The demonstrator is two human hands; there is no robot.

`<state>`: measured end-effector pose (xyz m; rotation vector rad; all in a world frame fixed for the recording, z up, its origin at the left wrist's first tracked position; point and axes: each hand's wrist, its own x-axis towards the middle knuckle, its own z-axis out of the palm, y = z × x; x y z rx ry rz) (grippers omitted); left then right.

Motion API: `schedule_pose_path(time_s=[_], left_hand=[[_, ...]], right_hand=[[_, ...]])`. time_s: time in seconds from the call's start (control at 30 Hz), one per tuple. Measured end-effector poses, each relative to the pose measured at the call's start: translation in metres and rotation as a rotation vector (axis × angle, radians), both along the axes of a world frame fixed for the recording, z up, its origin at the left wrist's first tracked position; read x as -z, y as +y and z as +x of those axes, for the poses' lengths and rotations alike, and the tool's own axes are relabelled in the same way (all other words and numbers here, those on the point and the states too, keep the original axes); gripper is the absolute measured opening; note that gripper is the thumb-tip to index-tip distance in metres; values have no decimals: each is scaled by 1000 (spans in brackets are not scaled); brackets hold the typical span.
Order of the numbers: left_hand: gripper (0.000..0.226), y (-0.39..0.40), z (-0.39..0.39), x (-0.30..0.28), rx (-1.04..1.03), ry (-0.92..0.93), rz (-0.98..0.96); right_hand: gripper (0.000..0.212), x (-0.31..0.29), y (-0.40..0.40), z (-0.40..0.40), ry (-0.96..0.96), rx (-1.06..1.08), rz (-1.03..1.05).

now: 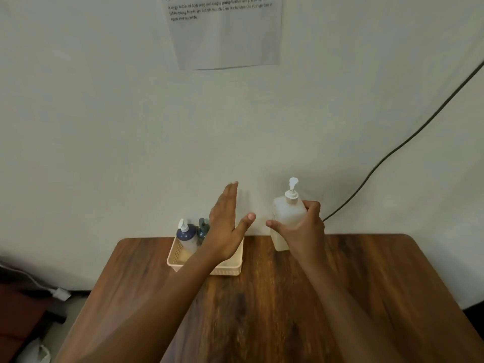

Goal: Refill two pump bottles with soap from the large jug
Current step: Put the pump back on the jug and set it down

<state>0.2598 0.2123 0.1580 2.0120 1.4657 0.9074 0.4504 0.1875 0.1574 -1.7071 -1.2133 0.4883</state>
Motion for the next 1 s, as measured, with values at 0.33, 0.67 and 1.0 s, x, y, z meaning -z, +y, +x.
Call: schedule_pose_path(time_s=[0.33,0.67,1.0], left_hand=[[83,31,2,69,0,44,-67],[85,56,7,113,10,93,-63],[85,60,8,143,-2,75,-129]], right_hand=[[92,83,57,9,17,74,-80],[90,165,98,8,-40,167,-110],[89,217,112,7,-118,191,-180]])
